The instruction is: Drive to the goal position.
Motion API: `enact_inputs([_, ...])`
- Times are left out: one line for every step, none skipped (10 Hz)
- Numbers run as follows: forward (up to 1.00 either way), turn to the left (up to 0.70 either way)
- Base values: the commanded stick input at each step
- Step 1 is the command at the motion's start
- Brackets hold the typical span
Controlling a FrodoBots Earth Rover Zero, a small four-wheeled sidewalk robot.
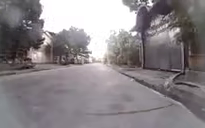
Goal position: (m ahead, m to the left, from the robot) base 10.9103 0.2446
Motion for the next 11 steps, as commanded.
enact_inputs([1.00, 0.00])
enact_inputs([1.00, 0.00])
enact_inputs([1.00, 0.00])
enact_inputs([1.00, 0.00])
enact_inputs([1.00, 0.00])
enact_inputs([1.00, 0.00])
enact_inputs([1.00, 0.00])
enact_inputs([1.00, 0.00])
enact_inputs([1.00, 0.00])
enact_inputs([1.00, 0.00])
enact_inputs([1.00, 0.00])
